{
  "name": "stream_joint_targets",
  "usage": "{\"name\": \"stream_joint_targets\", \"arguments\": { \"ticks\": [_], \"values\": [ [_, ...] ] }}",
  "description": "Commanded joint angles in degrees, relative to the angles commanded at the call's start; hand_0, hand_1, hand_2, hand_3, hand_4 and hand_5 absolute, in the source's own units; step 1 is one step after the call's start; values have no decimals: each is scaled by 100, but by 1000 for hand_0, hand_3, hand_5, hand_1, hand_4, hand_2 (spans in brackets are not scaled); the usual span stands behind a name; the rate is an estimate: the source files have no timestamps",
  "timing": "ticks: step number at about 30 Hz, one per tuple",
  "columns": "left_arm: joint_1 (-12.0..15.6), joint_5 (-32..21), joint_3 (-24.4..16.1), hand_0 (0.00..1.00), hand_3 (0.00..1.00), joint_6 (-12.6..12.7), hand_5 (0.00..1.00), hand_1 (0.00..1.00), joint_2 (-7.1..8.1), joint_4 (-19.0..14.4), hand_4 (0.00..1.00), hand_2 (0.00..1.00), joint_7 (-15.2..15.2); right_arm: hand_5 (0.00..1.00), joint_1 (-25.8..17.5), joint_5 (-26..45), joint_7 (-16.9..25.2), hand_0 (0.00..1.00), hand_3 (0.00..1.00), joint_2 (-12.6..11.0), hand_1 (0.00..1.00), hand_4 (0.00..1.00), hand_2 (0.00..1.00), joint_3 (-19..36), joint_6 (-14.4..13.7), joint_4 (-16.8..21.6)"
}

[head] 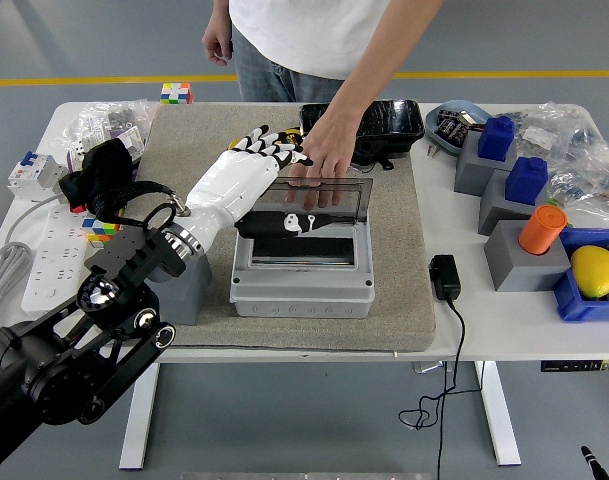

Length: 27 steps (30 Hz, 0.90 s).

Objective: Fetch the battery,place it into the box,close the lid of the box

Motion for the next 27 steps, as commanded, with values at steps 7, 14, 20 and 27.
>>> {"name": "stream_joint_targets", "arguments": {
  "ticks": [7, 14, 20, 27],
  "values": [
    [15, -21, 32, 998, 792, -49, 998, 998, 6, 4, 998, 880, 14, 998, 6, 3, 1, 804, 802, -5, 761, 998, 760, 5, -3, 0],
    [28, -79, 64, 998, 789, -52, 998, 998, 54, -102, 998, 871, -7, 998, 19, 2, 3, 804, 802, 7, 761, 998, 760, 17, 0, 0],
    [21, -90, 72, 998, 786, -69, 998, 998, 57, -79, 998, 869, -1, 998, 27, 9, 6, 804, 801, 0, 761, 998, 760, 20, -4, 0],
    [-112, -45, -72, 998, 818, -99, 998, 978, -27, 192, 998, 891, -24, 998, 31, 27, 9, 804, 801, 14, 760, 998, 761, -14, 2, 0]
  ]
}}
